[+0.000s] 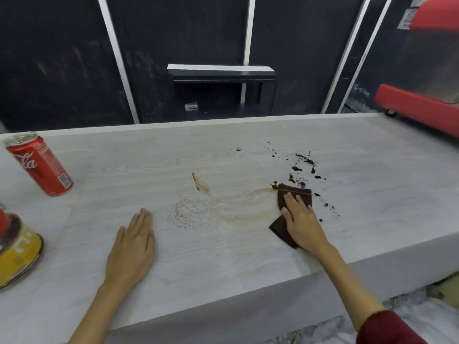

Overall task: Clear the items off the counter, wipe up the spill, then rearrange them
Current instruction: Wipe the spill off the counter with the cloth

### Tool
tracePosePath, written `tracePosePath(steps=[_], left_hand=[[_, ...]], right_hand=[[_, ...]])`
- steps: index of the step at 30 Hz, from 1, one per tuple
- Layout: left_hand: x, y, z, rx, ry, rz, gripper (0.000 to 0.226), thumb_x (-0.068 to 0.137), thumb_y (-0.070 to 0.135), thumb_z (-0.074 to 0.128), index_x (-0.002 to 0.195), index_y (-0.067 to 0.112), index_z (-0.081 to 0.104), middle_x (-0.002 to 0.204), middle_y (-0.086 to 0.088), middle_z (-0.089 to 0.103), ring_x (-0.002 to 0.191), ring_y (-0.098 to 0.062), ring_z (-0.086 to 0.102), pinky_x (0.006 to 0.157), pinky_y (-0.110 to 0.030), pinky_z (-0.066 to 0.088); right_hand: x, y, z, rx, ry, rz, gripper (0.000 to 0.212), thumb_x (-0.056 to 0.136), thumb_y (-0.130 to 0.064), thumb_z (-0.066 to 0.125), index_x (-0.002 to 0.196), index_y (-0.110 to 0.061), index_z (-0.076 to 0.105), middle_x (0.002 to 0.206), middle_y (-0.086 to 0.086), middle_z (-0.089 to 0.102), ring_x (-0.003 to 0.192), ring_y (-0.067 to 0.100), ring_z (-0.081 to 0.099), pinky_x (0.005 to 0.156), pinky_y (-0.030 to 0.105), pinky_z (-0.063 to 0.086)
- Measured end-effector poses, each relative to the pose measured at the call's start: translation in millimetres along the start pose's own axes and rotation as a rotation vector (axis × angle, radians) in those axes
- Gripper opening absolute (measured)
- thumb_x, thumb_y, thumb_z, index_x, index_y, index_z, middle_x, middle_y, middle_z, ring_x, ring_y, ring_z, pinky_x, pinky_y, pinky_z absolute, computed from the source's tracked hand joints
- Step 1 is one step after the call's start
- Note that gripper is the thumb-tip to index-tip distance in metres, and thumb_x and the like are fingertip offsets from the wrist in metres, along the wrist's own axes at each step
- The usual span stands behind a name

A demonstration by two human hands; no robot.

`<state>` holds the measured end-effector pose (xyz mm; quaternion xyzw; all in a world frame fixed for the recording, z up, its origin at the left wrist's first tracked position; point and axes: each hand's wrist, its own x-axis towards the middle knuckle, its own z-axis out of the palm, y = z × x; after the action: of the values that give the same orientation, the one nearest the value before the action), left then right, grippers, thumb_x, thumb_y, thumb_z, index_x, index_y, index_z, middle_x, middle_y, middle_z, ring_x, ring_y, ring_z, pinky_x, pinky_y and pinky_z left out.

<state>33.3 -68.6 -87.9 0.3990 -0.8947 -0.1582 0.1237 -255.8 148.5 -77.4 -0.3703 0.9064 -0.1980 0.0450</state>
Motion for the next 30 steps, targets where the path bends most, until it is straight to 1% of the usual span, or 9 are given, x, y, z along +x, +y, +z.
tracePosePath(steps=[5,8,11,13,16,19,21,26,30], left_hand=[[-5.6,4.8,1.0,0.016,0.019,-0.057,0.051,0.098,0.019,0.024,0.146,0.012,0.012,0.156,0.0,0.009,0.144,-0.012,0.009,0.119,-0.037,0.005],[-12.4,13.8,3.2,0.024,0.033,-0.123,0.05,0.098,0.019,0.023,0.146,0.013,0.011,0.156,0.0,0.009,0.144,-0.013,0.009,0.118,-0.038,0.005],[-17.0,21.9,5.1,0.055,0.05,-0.183,0.05,0.097,0.018,0.025,0.146,0.012,0.013,0.156,-0.001,0.01,0.144,-0.015,0.011,0.117,-0.04,0.007],[-22.6,34.2,9.9,0.053,0.053,-0.209,0.051,0.097,0.018,0.025,0.146,0.011,0.013,0.156,-0.003,0.01,0.144,-0.017,0.01,0.117,-0.041,0.007],[-30.0,56.8,20.6,0.051,0.054,-0.188,0.051,0.097,0.016,0.027,0.146,0.011,0.014,0.156,-0.002,0.01,0.144,-0.015,0.01,0.117,-0.039,0.006],[-31.3,64.6,23.2,0.044,0.069,-0.188,0.051,0.097,0.015,0.026,0.146,0.011,0.014,0.156,-0.002,0.011,0.144,-0.014,0.011,0.117,-0.038,0.006],[-31.0,62.6,23.2,0.041,0.075,-0.194,0.051,0.097,0.015,0.027,0.146,0.012,0.015,0.156,-0.001,0.012,0.144,-0.014,0.012,0.117,-0.038,0.007],[-31.0,59.6,23.9,0.045,0.076,-0.186,0.051,0.096,0.015,0.027,0.146,0.012,0.017,0.155,-0.002,0.014,0.143,-0.015,0.013,0.117,-0.04,0.008],[-31.4,61.5,23.5,0.042,0.066,-0.184,0.051,0.096,0.015,0.028,0.146,0.011,0.017,0.155,-0.002,0.013,0.144,-0.015,0.013,0.117,-0.041,0.008]], right_hand=[[47.2,-43.8,13.0,-0.001,-0.113,-0.171,0.049,0.101,-0.024,0.027,0.147,-0.008,0.021,0.157,0.005,0.018,0.146,0.024,0.011,0.116,0.043,0.011],[21.9,-61.2,21.5,0.031,-0.21,-0.391,0.05,0.101,-0.028,0.026,0.148,-0.011,0.019,0.157,0.001,0.016,0.146,0.019,0.007,0.118,0.038,0.006],[-6.4,-34.1,10.5,0.053,-0.231,-0.516,0.05,0.101,-0.033,0.024,0.148,-0.016,0.019,0.157,-0.006,0.013,0.146,0.011,0.003,0.117,0.029,0.0],[-13.1,1.4,-4.5,0.052,-0.22,-0.505,0.053,0.099,-0.041,0.02,0.147,-0.018,0.02,0.156,-0.009,0.014,0.146,0.009,0.004,0.118,0.028,0.0],[-1.6,56.1,-28.9,0.038,-0.151,-0.412,0.08,0.083,-0.061,0.002,0.147,-0.017,0.023,0.155,-0.006,0.019,0.146,0.012,0.009,0.117,0.03,0.004],[33.3,78.4,-34.7,0.02,-0.131,-0.286,0.053,0.099,-0.037,0.023,0.147,-0.014,0.024,0.156,-0.002,0.02,0.146,0.016,0.011,0.117,0.035,0.007],[52.0,62.4,-28.8,0.018,-0.129,-0.297,0.048,0.101,-0.027,0.028,0.146,-0.011,0.025,0.156,0.001,0.021,0.146,0.019,0.013,0.117,0.039,0.01],[32.1,21.2,-9.8,0.057,-0.229,-0.488,0.048,0.101,-0.028,0.027,0.147,-0.014,0.023,0.156,-0.002,0.019,0.146,0.016,0.009,0.118,0.035,0.006],[2.3,57.9,-22.6,0.057,-0.2,-0.497,0.048,0.101,-0.032,0.025,0.147,-0.019,0.02,0.156,-0.009,0.016,0.145,0.008,0.005,0.116,0.025,0.0]])
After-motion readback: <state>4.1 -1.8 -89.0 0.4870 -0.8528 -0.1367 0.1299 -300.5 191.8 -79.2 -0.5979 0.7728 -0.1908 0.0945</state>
